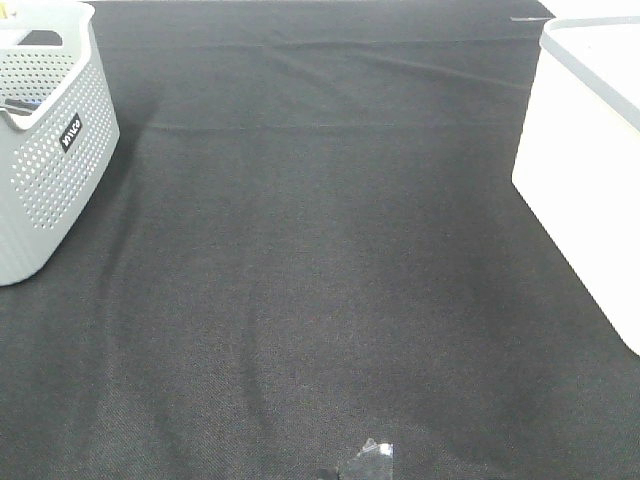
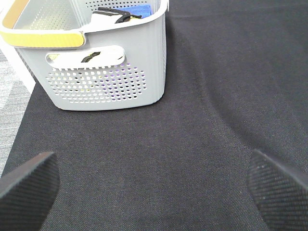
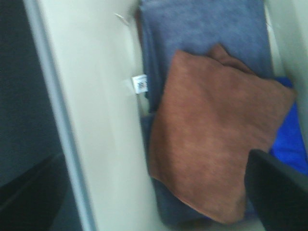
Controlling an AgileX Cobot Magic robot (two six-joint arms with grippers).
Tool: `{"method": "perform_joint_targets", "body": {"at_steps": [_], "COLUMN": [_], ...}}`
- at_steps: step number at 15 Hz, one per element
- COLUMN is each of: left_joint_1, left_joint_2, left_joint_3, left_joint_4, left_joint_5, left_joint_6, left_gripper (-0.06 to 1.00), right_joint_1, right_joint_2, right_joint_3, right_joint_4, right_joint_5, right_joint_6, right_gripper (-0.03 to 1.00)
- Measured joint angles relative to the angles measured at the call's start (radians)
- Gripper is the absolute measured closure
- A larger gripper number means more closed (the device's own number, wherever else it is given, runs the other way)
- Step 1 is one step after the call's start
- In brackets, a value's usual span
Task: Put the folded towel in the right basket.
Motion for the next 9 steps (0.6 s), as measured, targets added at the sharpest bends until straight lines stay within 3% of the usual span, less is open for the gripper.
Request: {"method": "perform_joint_targets", "body": {"at_steps": [5, 9], "left_joint_1": [0.000, 0.000], "left_joint_2": [0.000, 0.000], "left_joint_3": [0.000, 0.000], "left_joint_4": [0.000, 0.000], "left_joint_5": [0.000, 0.000], "left_joint_6": [0.000, 0.000], "left_gripper": [-0.05, -0.05], "right_joint_1": [0.097, 0.097], "right_joint_2": [-0.128, -0.520], "right_joint_3": [0.038, 0.300], "right_joint_4": [-0.051, -0.066], "right_joint_5": [0.000, 0.001], "right_joint_6": [0.104, 0.069], "right_gripper": [0.01, 0.01]}}
